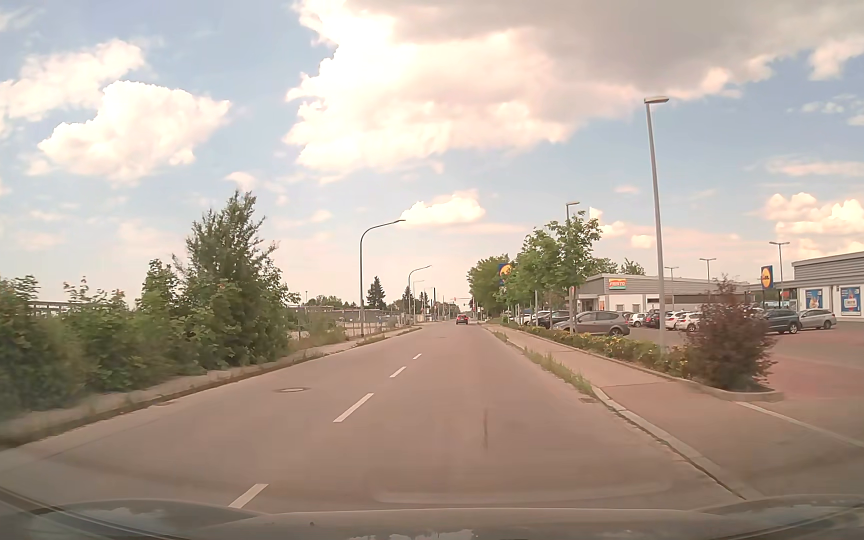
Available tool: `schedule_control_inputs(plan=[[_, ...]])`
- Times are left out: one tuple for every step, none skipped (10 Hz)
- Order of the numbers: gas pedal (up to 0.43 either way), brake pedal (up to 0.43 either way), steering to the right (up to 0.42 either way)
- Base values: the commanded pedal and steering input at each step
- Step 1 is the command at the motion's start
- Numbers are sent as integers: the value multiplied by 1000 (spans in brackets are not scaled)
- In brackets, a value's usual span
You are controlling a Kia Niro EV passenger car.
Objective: Follow the waypoints while adhering to traffic rules and regulations
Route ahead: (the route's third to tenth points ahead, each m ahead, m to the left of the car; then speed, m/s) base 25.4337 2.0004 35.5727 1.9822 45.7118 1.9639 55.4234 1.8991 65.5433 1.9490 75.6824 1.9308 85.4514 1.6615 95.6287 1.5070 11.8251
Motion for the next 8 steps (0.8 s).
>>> schedule_control_inputs(plan=[[110,18,0],[110,18,0],[110,18,0],[110,18,0],[110,18,0],[98,18,0],[98,18,0],[98,18,0]])
